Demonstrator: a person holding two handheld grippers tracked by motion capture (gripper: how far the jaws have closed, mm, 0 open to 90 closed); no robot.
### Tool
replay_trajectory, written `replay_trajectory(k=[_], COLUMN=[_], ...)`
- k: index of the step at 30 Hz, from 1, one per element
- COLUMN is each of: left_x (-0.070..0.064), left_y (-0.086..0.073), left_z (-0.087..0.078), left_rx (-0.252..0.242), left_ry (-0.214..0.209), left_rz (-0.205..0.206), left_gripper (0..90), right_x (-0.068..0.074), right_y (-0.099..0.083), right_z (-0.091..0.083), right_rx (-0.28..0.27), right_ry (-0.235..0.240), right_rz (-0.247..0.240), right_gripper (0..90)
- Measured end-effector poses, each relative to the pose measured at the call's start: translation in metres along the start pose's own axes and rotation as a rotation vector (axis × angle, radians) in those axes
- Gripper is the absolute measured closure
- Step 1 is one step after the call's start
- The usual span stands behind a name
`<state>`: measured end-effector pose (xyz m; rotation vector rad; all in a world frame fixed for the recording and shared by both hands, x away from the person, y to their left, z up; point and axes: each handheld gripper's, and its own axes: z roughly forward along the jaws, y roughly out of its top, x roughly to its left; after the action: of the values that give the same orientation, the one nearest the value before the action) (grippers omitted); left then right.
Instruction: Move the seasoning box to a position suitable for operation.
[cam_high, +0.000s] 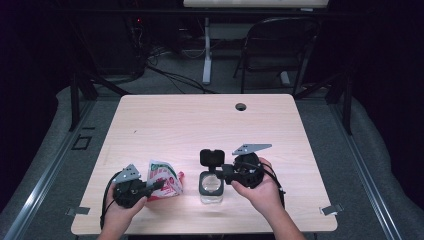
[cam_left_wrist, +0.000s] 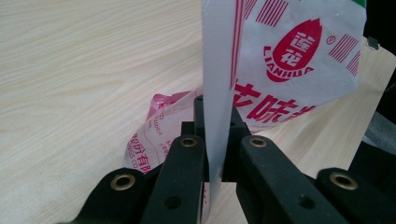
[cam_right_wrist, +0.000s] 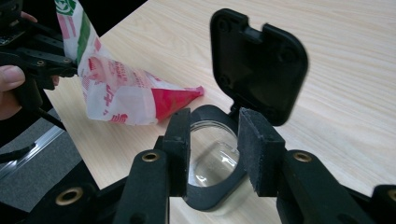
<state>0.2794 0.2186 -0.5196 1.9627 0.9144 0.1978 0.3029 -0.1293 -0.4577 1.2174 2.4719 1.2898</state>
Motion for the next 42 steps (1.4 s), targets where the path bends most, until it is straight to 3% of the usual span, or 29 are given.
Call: replay_trajectory(k=[14, 26, 42], left_x=[-0.002, -0.003, -0.004], left_y=[-0.001, 0.0, -0.001], left_z=[0.002, 0.005, 0.011], left_rx=[0.0, 0.009, -0.003], left_ry=[-0.007, -0.019, -0.048], left_rz=[-0.005, 0.0, -0.036], left_gripper=[89.5, 89.3, 89.8], right_x=[0.02, 0.033, 0.045], right_y=[0.007, 0.011, 0.013], right_z=[0.021, 0.03, 0.038], right_rx=[0.039, 0.038, 0.045], right_ry=[0.045, 0.079, 0.107], right_rz=[-0.033, -0.041, -0.073], right_gripper=[64.2, 63.3, 61.8])
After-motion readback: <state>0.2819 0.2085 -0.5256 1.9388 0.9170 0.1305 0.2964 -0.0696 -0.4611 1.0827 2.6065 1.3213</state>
